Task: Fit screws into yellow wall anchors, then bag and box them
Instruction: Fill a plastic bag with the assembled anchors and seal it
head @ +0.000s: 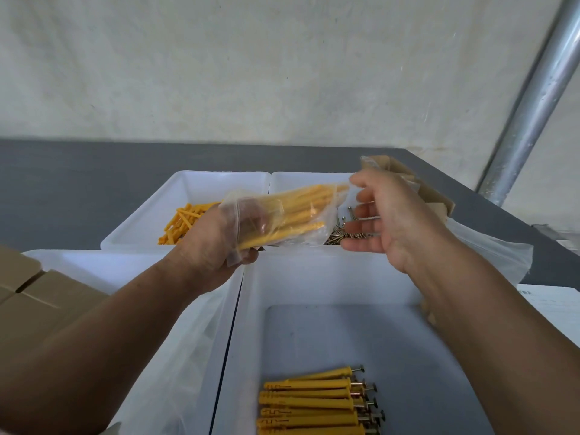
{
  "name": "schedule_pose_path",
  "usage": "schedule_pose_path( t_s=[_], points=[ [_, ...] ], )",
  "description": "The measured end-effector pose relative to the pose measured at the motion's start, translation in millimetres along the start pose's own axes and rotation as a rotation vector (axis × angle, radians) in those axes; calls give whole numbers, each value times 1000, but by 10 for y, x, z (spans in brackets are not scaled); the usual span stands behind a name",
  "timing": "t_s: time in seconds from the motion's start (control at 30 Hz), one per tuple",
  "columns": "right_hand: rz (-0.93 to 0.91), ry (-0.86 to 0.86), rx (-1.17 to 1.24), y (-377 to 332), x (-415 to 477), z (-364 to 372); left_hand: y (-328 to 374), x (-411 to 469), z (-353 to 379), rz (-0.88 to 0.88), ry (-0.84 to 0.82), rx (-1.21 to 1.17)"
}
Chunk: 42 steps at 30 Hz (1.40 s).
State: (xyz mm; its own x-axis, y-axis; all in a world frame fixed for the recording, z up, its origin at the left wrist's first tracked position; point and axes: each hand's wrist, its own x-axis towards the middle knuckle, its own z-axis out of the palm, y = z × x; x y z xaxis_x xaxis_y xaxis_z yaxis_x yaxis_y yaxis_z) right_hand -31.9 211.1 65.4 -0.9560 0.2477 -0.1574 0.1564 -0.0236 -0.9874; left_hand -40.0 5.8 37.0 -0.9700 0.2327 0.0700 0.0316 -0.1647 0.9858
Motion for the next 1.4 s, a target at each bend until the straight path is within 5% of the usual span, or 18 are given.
schedule_pose_path(
  t_s=[0.07,0.23,0.43,0.7,0.9,1.23,1.4],
  points=[
    [7,63,59,-10,49,-27,-10,6,-32,-18,-56,17],
    [52,-188,-37,89,80,26,-20,-5,2,-69,-154,108],
    [17,-277,-102,153,43,130,-30,37,-24,-130,26,35],
    [-136,-405,-363,194,-50,225,-39,81,35,-137,58,324],
    [-128,-579,-532,227,-67,134,-8,113,-59,-134,140,310],
    [-102,-684,-969,424,-6,149,-73,-9,113,-9,-139,665],
    [-29,-680,-988,515,34,166,-29,-33,143,-64,-161,634]
  ],
)
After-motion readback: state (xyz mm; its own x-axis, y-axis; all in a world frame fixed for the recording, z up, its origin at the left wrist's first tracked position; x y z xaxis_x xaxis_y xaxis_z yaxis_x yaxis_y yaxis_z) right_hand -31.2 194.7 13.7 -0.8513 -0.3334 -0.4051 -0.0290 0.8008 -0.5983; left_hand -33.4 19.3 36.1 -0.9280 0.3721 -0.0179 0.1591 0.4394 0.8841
